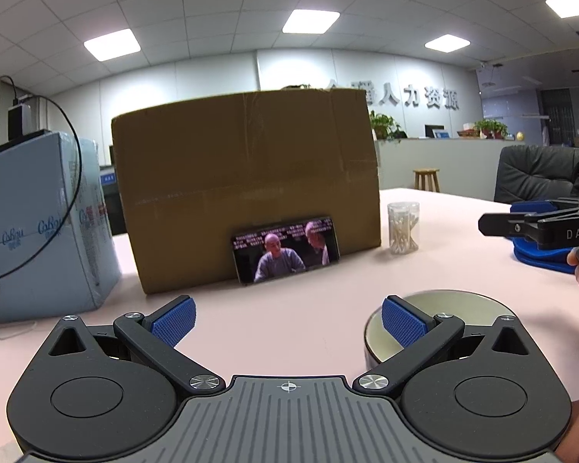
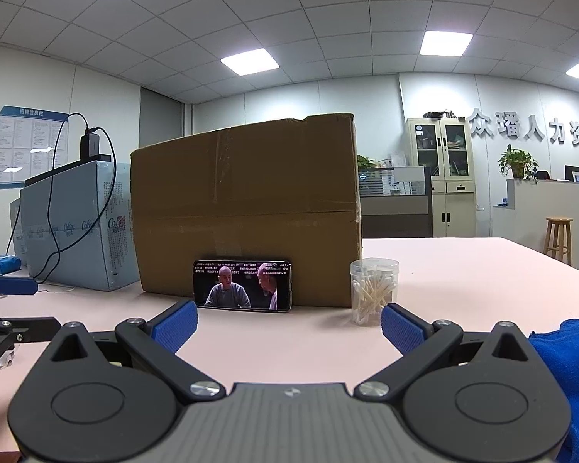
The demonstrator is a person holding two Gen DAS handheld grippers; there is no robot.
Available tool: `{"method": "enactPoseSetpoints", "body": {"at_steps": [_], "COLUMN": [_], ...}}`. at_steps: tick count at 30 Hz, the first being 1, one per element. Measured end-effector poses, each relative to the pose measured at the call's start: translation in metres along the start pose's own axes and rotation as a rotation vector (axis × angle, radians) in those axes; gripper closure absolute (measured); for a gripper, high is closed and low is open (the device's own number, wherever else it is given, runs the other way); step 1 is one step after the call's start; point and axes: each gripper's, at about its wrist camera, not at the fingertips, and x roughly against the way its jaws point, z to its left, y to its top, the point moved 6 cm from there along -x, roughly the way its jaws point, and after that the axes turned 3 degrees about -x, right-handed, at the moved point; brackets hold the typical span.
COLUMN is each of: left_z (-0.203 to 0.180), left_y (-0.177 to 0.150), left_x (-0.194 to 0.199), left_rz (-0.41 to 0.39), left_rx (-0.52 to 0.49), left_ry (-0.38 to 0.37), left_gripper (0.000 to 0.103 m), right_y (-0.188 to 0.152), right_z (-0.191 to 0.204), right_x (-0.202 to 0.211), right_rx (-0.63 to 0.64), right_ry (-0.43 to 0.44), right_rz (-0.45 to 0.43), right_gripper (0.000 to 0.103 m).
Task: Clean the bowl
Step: 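Move the left tool toward the dark blue bowl and brown cloth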
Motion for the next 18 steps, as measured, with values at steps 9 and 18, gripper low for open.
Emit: {"method": "enactPoseSetpoints", "body": {"at_steps": [9, 18], "left_z": [-0.019, -0.050], "left_y": [-0.004, -0.011], "left_x": [0.012, 0.026], "left_rz": [0.061, 0.137], "left_rx": [-0.016, -0.027], "left_ry": [-0.137, -0.327], "left_gripper": [0.000, 0.000], "right_y": [0.000, -0.001], "right_z": [0.003, 0.009], "right_x": [0.003, 0.006], "right_rx": [0.007, 0.016], "right_ry": [0.045, 0.103], "right_rz": [0.006, 0.024], "right_gripper": [0.000, 0.000]}}
